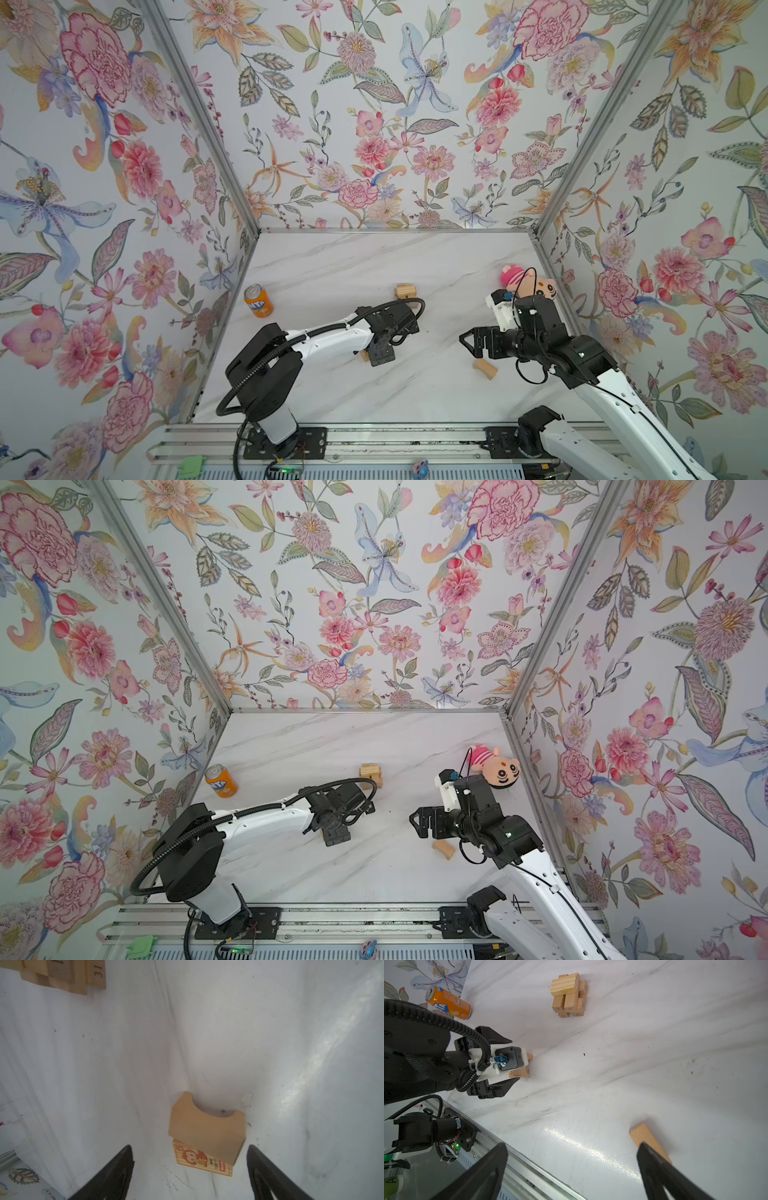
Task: Build the wood block tower
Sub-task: 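Lower the open left gripper over the upright wooden block beside the monkey card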
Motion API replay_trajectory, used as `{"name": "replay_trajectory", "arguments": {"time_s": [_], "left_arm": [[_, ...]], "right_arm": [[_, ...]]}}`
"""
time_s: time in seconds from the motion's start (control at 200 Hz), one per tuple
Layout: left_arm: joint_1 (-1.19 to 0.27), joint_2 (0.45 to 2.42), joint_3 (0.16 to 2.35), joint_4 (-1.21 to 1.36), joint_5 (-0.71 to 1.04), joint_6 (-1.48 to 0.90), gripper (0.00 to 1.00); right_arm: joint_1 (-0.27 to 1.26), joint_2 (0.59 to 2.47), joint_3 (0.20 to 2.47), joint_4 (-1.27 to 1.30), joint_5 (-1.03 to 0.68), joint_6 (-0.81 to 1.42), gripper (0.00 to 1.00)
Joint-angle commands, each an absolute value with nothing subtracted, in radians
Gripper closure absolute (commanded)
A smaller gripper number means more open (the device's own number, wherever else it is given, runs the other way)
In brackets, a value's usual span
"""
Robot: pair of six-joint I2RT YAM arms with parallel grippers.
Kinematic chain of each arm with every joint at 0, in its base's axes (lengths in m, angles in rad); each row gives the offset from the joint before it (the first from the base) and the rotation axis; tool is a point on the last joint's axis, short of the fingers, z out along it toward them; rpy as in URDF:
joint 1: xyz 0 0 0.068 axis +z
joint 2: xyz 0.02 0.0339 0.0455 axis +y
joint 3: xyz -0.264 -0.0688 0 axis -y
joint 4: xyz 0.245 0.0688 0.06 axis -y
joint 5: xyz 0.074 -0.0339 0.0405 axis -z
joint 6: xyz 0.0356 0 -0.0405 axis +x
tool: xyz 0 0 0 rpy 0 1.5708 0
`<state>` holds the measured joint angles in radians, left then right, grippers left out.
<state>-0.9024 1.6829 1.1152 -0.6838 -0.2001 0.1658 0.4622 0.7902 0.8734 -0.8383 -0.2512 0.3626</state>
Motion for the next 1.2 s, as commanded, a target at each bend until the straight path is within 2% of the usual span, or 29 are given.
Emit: {"name": "replay_trajectory", "arguments": {"time_s": [0.0,0.19,0.335,0.505,0.555,0.801,0.961,1.196], "left_arm": [[-0.899,1.696,1.201,-0.736,-0.255,-0.040,0.19],[-0.903,1.596,1.227,-0.728,-0.302,-0.438,0.18],[-0.924,1.541,1.153,-0.722,-0.287,-0.808,0.27],[-0.958,1.499,1.028,-0.602,-0.259,-1.018,0.31],[-0.959,1.496,1.012,-0.607,-0.281,-1.056,0.35],[-0.958,1.519,0.992,-0.614,-0.303,-1.108,0.37],[-0.956,1.586,1.000,-0.603,-0.291,-1.088,0.43],[-0.943,1.644,0.991,-0.592,-0.281,-1.077,0.45]], "right_arm": [[0.456,0.759,0.865,-0.851,-0.248,0.378,0.01],[0.458,0.726,0.843,-0.851,-0.242,0.396,0.01],[0.461,0.691,0.816,-0.851,-0.217,0.416,0.01],[0.472,0.660,0.813,-0.851,-0.190,0.429,0.01],[0.477,0.658,0.812,-0.851,-0.189,0.431,0.01],[0.509,0.663,0.808,-0.842,-0.160,0.439,0.01],[0.515,0.673,0.800,-0.829,-0.155,0.442,0.01],[0.522,0.694,0.793,-0.815,-0.153,0.443,0.01]]}}
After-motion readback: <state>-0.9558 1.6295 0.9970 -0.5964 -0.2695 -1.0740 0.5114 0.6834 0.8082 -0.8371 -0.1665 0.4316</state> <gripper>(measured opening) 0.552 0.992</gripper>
